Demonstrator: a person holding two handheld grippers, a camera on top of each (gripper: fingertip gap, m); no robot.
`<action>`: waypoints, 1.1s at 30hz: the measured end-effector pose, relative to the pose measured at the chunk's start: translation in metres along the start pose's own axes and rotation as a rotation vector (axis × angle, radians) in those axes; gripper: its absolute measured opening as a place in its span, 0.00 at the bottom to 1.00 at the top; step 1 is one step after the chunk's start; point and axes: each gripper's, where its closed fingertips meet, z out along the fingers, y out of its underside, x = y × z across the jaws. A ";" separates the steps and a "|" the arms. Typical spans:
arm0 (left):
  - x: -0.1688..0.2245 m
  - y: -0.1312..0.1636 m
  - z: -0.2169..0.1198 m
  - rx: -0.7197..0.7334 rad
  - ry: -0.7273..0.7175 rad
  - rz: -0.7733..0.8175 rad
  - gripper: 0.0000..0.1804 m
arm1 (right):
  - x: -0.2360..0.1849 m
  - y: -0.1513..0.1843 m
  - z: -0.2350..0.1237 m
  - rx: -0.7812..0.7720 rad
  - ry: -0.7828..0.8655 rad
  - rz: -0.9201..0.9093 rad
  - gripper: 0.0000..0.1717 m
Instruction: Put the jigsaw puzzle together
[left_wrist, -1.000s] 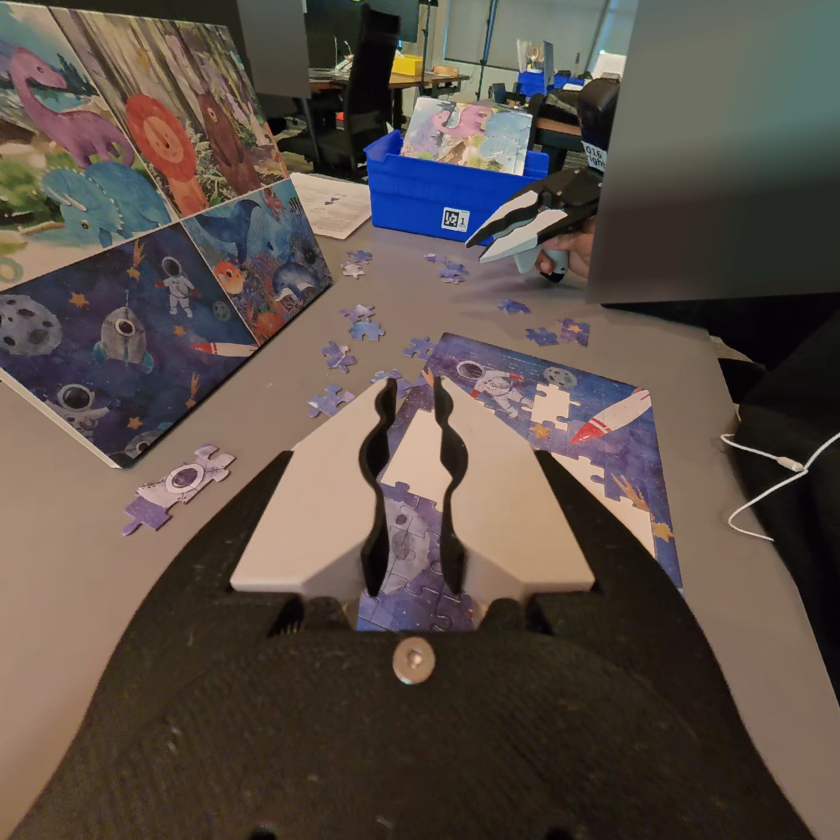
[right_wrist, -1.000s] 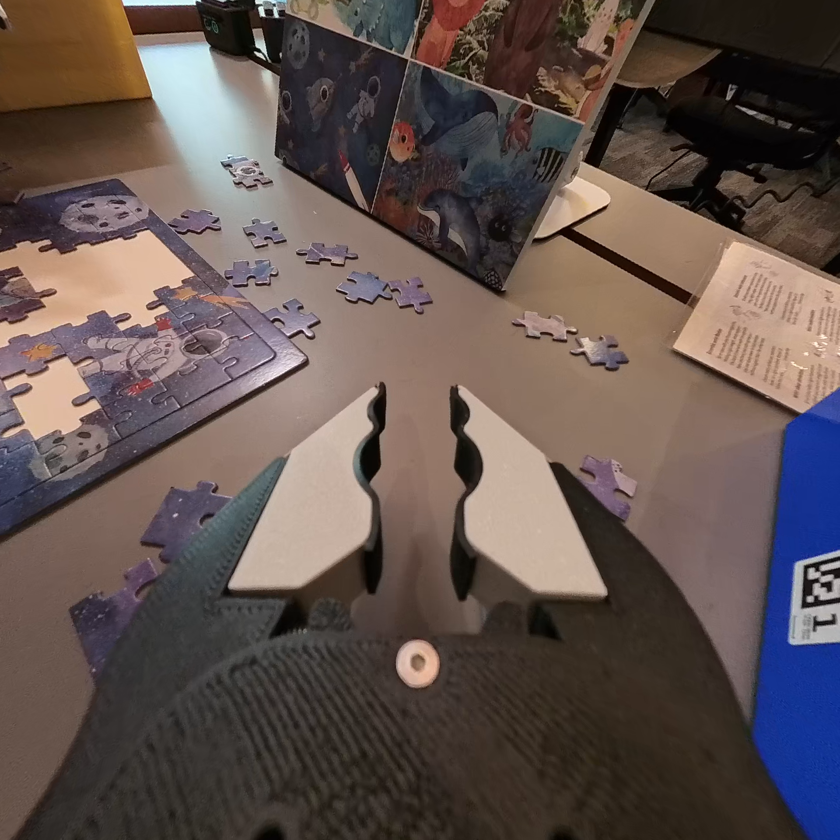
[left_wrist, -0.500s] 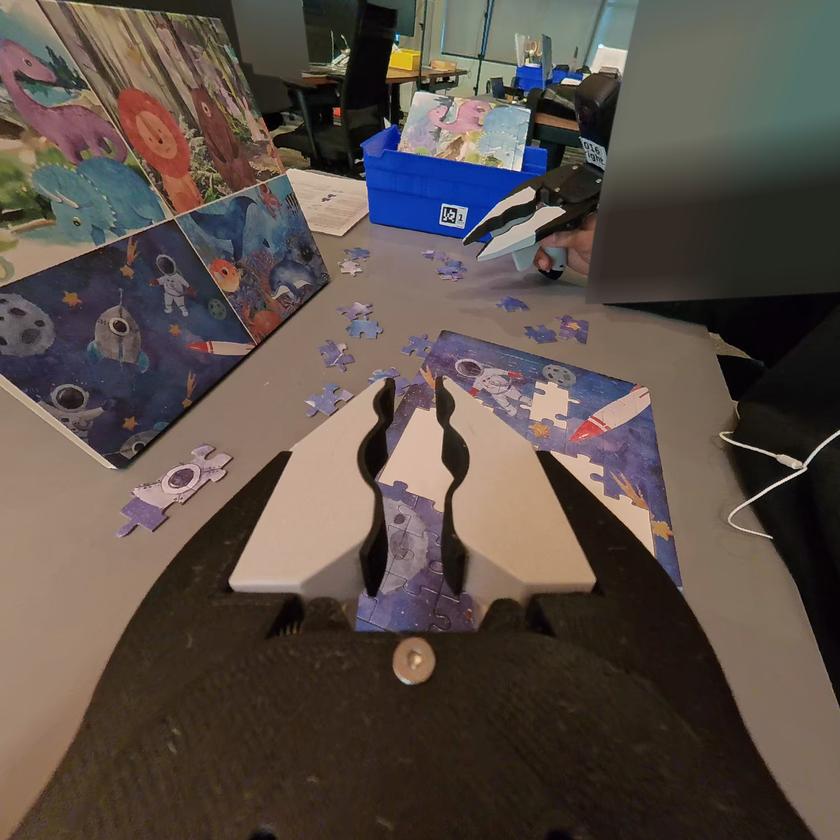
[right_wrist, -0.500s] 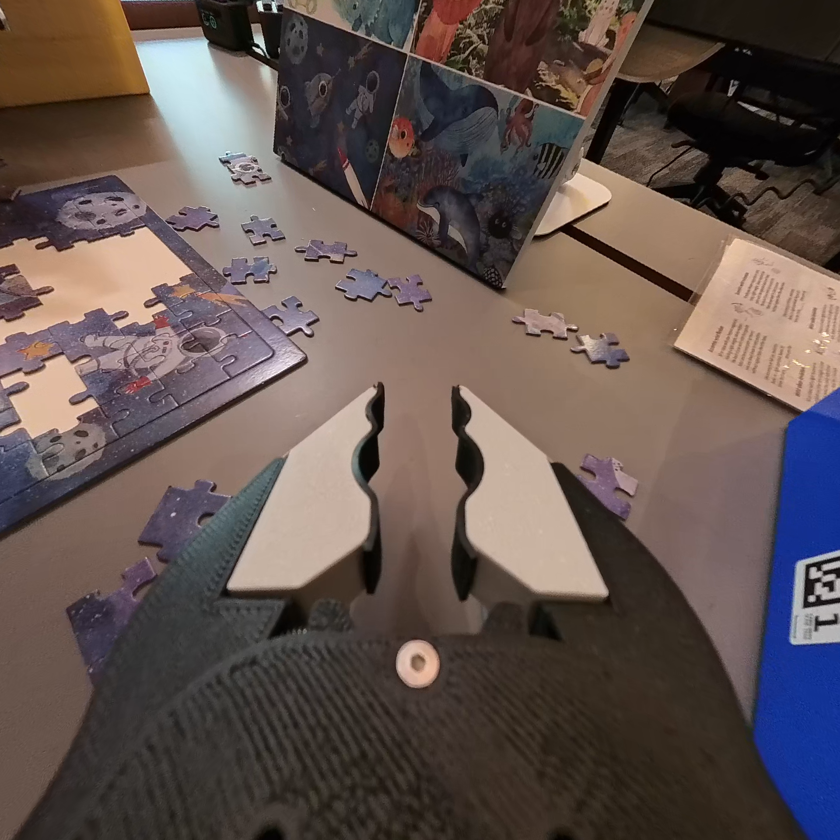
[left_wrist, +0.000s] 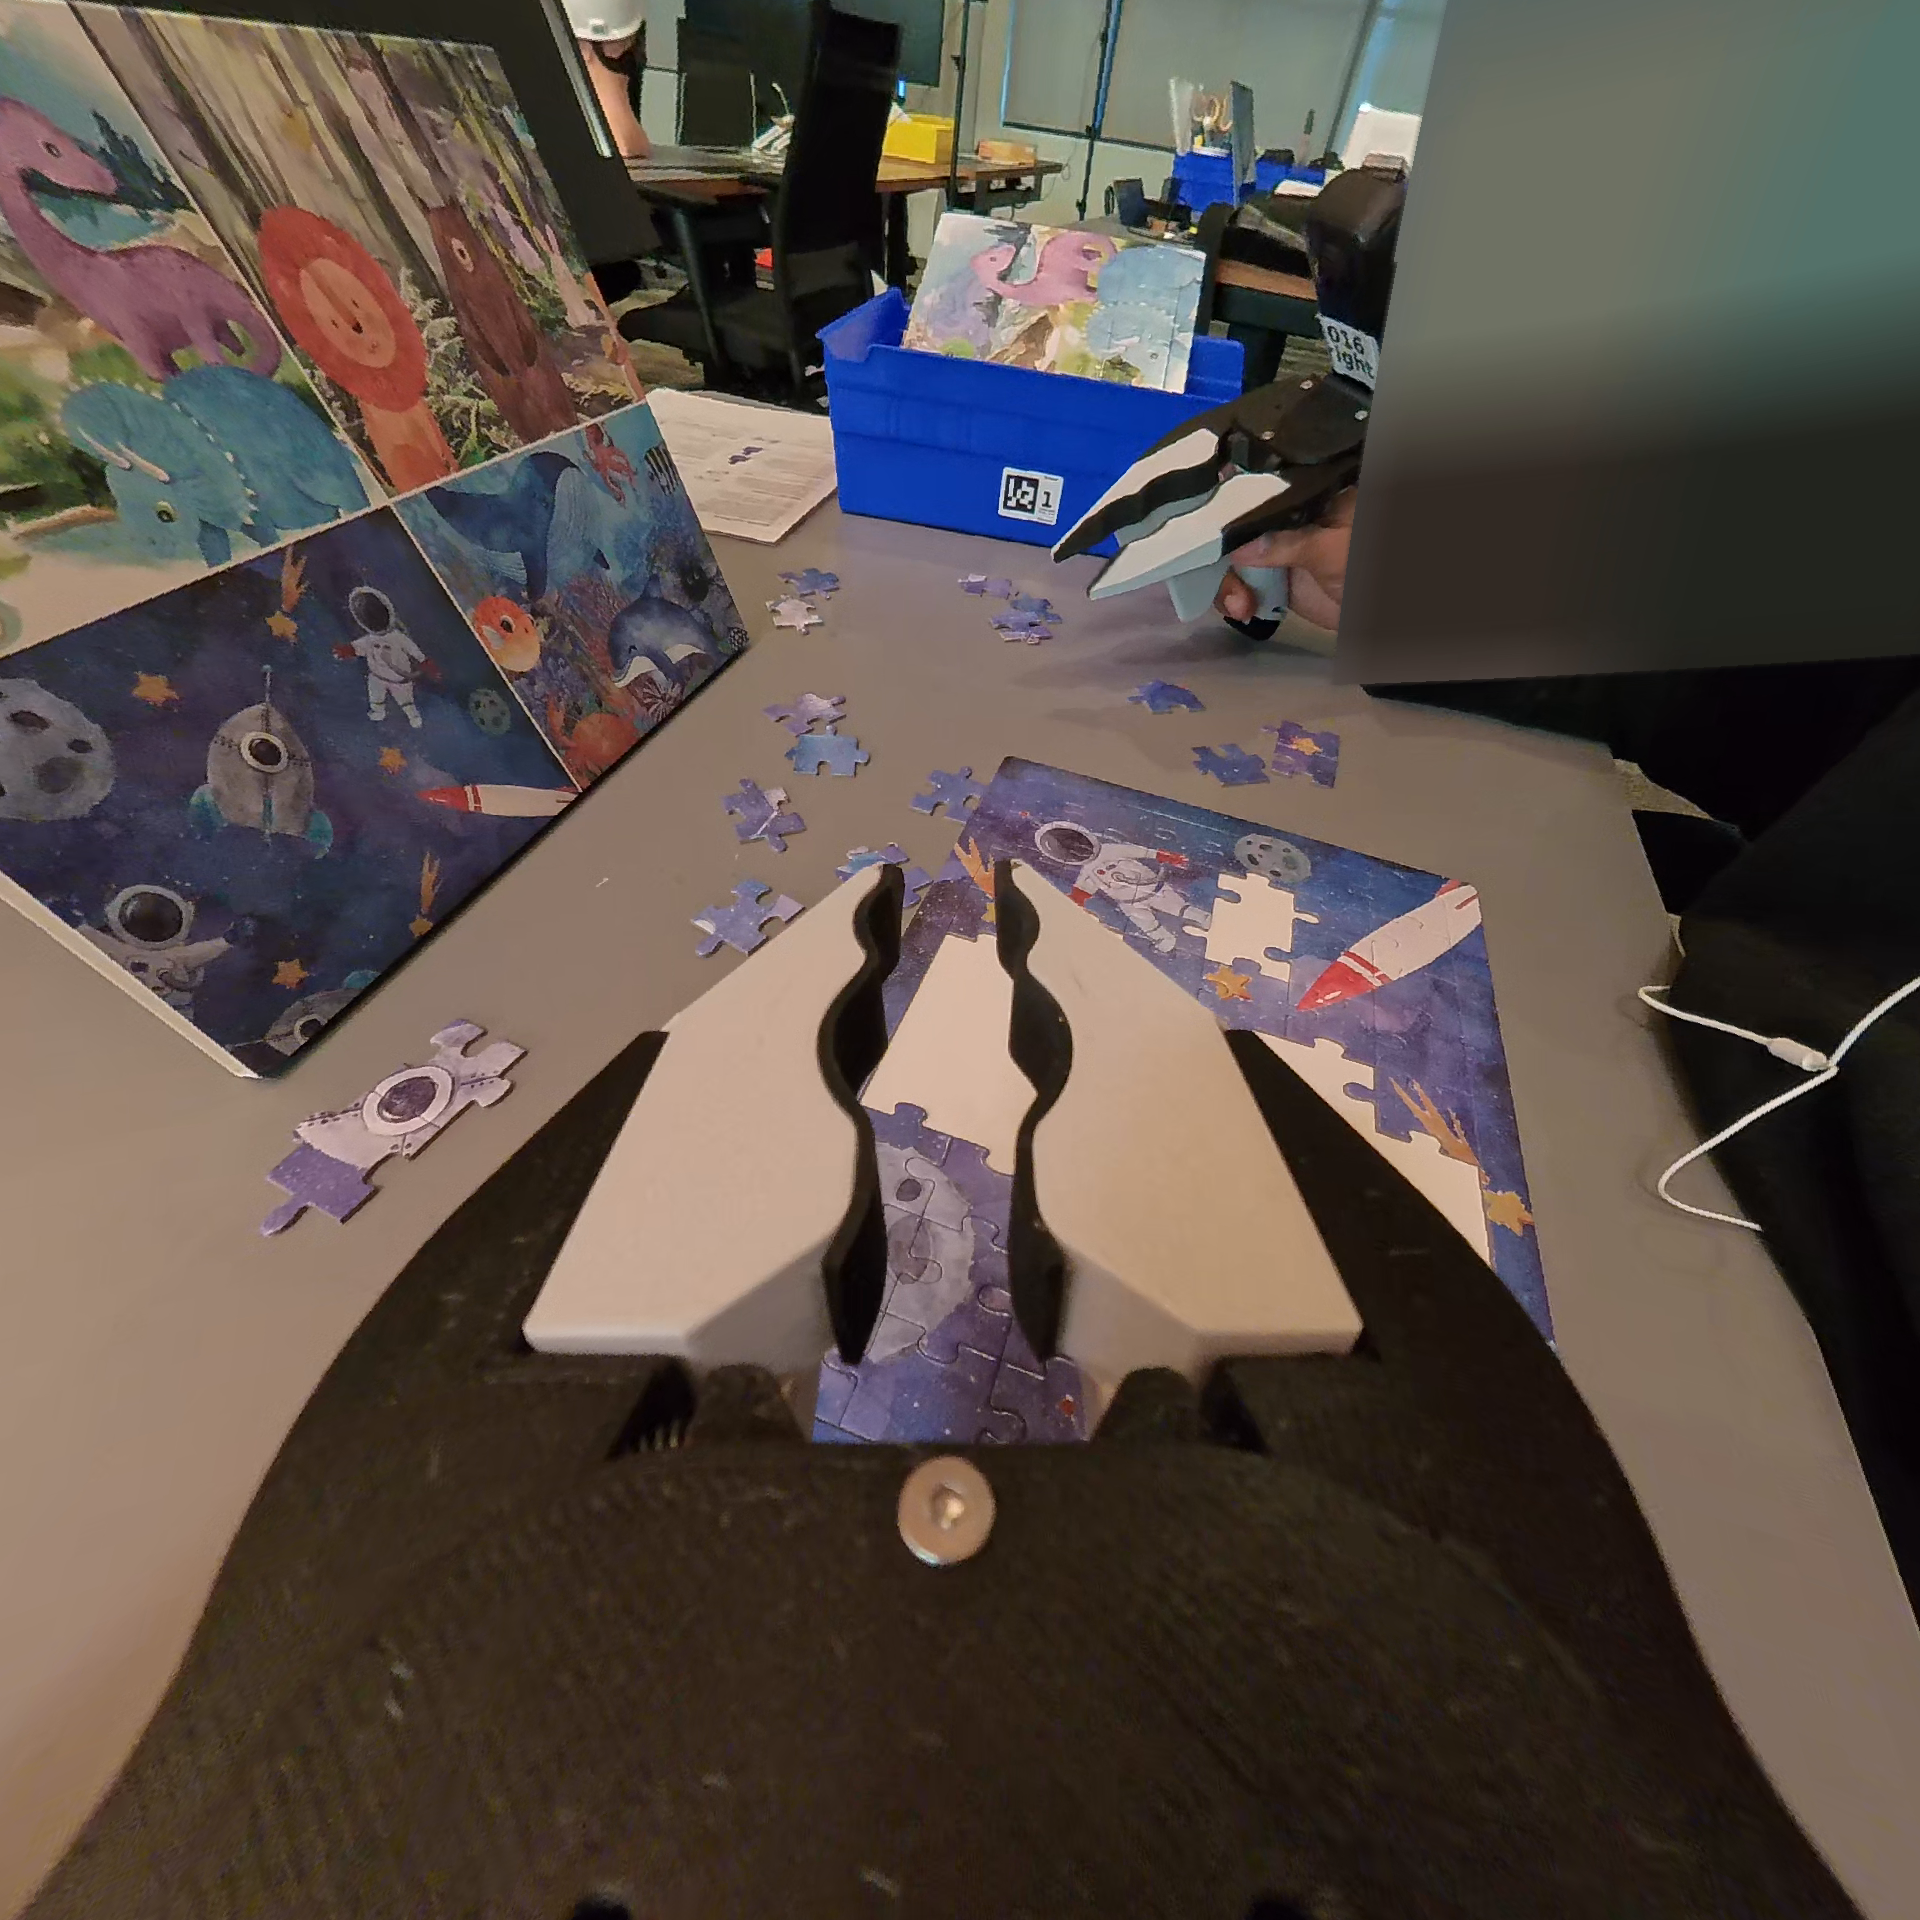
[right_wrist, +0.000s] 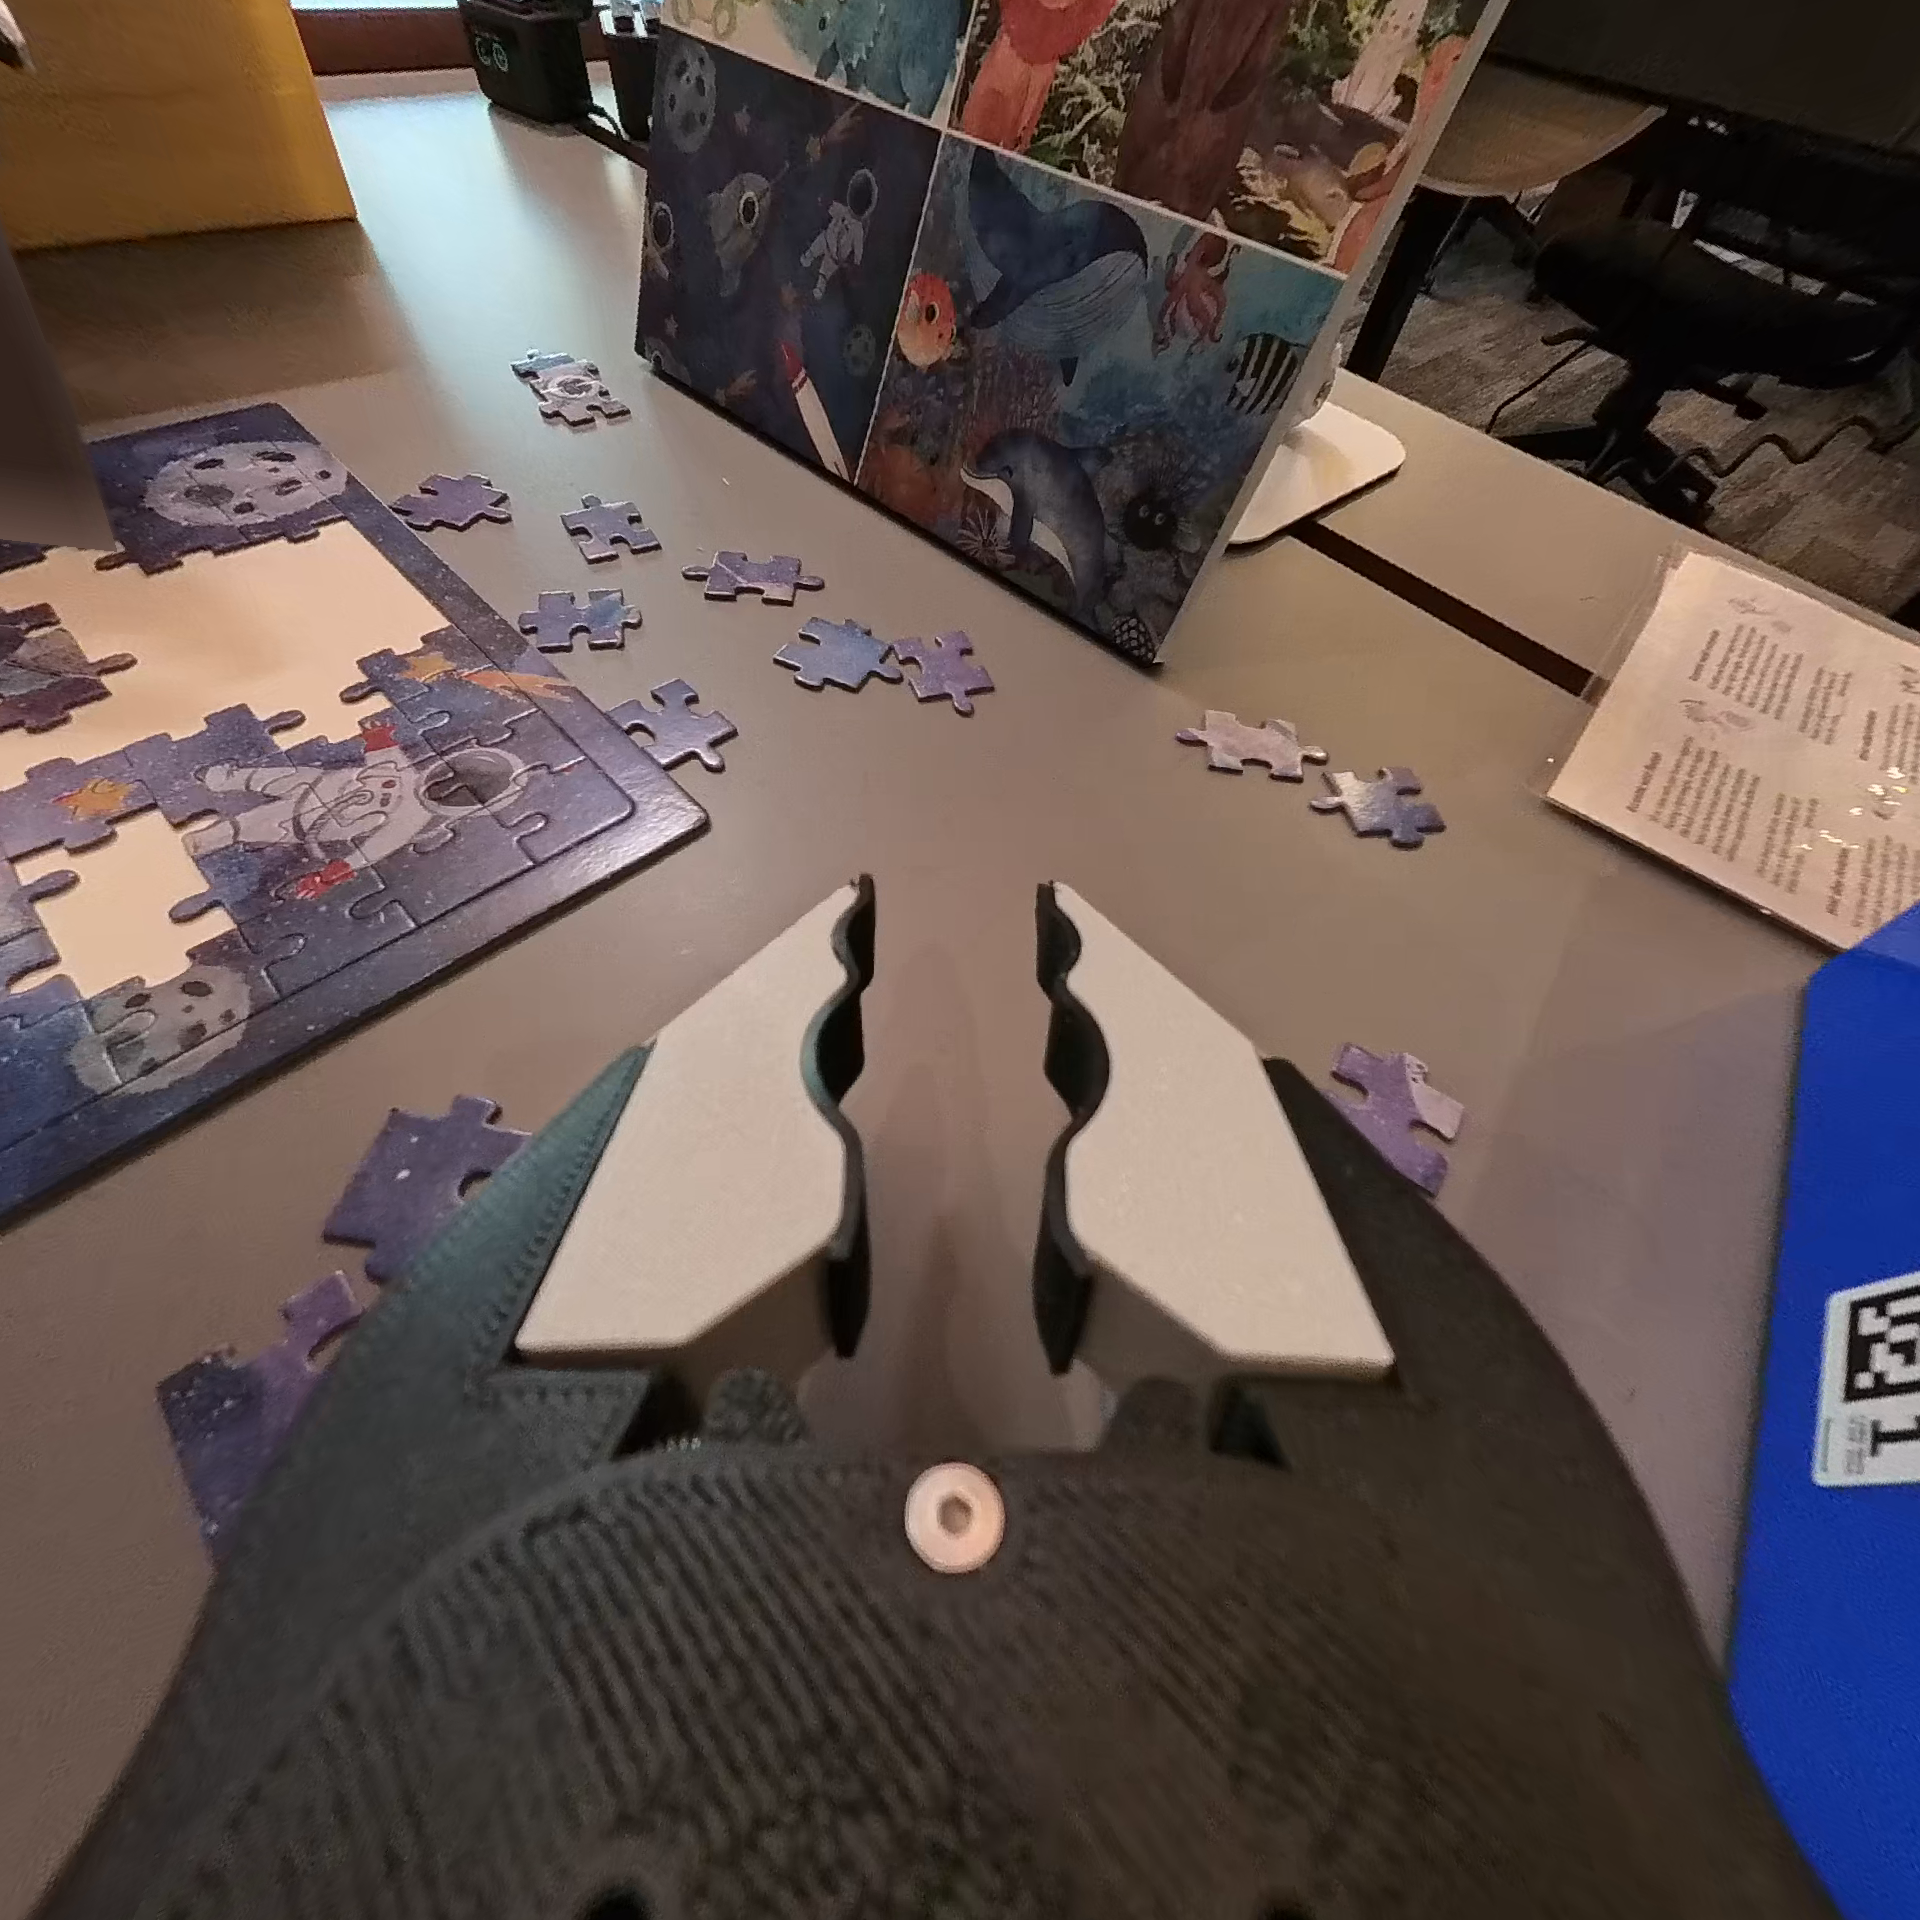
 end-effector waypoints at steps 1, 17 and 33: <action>0.000 0.000 0.000 0.000 0.001 0.000 0.09 | -0.001 -0.001 0.000 0.004 -0.006 -0.004 0.18; 0.004 -0.005 -0.001 0.021 0.007 0.008 0.09 | -0.018 0.001 0.009 -0.026 -0.015 -0.112 0.21; 0.002 -0.004 0.000 0.023 0.006 0.000 0.09 | -0.007 -0.003 0.003 0.012 -0.006 -0.057 0.20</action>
